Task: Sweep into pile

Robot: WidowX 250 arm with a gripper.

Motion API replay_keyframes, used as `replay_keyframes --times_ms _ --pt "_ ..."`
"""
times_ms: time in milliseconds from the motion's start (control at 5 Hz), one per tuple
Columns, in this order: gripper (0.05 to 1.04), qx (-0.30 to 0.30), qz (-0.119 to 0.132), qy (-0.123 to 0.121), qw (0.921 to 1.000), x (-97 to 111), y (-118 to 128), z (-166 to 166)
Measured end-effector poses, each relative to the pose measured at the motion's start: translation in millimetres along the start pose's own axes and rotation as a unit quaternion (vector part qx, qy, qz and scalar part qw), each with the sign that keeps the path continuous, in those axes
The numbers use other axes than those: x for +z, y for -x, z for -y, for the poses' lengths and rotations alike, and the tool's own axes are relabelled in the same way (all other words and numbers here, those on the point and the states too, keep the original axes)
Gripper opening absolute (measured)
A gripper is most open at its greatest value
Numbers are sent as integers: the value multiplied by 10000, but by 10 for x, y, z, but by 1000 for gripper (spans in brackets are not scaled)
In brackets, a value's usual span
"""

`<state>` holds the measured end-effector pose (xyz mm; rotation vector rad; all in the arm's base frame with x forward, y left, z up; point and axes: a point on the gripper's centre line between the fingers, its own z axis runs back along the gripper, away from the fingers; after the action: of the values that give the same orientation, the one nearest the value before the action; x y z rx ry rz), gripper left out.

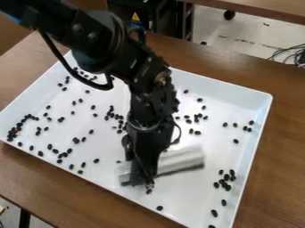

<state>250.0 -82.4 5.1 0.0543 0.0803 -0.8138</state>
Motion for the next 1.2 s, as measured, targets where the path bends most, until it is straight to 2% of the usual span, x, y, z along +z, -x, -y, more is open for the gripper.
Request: replay_keyframes --times_ms 200,400,600,800,1000,1200 --pt "358 52 4 114 9999 88 49 -5" --pt "358 382 195 -52 9991 295 163 -167" --pt "358 1649 277 -87 9859 458 566 -542" --pt "358 2679 130 -198 9632 474 847 -792" --pt "358 3899 133 -197 9206 424 1168 -1179" --pt "358 4484 38 -233 8935 327 1321 -1496"
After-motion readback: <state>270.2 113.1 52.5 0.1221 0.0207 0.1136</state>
